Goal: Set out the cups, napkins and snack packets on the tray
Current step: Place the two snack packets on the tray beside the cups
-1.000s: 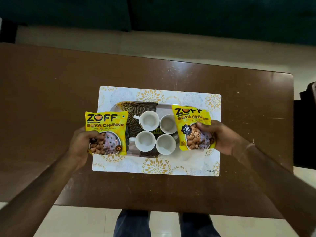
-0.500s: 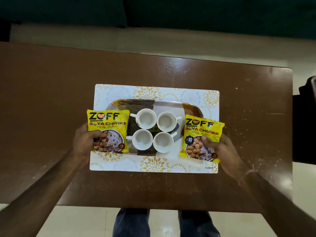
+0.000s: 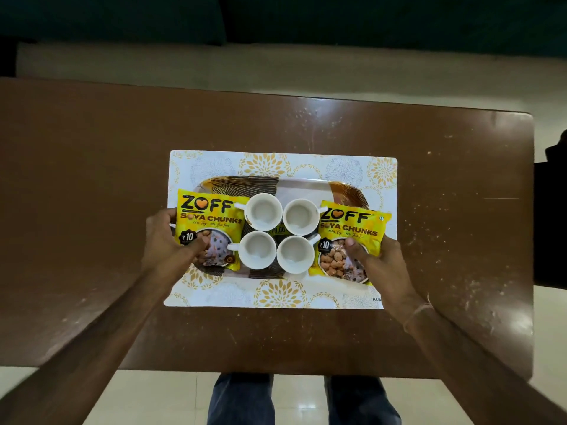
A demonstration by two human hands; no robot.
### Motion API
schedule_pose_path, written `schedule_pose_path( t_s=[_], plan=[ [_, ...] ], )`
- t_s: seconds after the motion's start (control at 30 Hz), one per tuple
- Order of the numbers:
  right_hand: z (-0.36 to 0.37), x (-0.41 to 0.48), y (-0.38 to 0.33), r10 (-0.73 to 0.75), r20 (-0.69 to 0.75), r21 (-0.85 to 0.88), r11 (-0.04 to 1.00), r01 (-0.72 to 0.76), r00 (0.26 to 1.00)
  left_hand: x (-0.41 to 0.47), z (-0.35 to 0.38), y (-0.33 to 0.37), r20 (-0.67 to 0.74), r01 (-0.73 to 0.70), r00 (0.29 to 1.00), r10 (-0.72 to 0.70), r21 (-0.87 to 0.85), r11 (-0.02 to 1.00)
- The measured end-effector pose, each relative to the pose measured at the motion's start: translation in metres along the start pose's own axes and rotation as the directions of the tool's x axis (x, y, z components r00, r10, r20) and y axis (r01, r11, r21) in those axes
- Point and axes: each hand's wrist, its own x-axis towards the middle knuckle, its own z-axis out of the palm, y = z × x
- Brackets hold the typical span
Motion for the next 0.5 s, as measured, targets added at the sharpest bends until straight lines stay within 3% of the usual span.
schedule_pose_path(
  t_s=[0.33, 0.5],
  plan=[
    [-0.005, 0.009, -0.004, -0.04, 0.022, -0.145, 0.989, 0.043, 0.999, -0.005, 0.011, -0.006, 0.034, 0.141, 0.99, -0.137, -0.161, 0.977],
    [-0.009, 0.014, -0.007, -0.07, 0.016, -0.166, 0.984, 0.071, 0.997, -0.01, 0.013, -0.008, 0.048, 0.147, 0.989, -0.141, -0.191, 0.971]
  ],
)
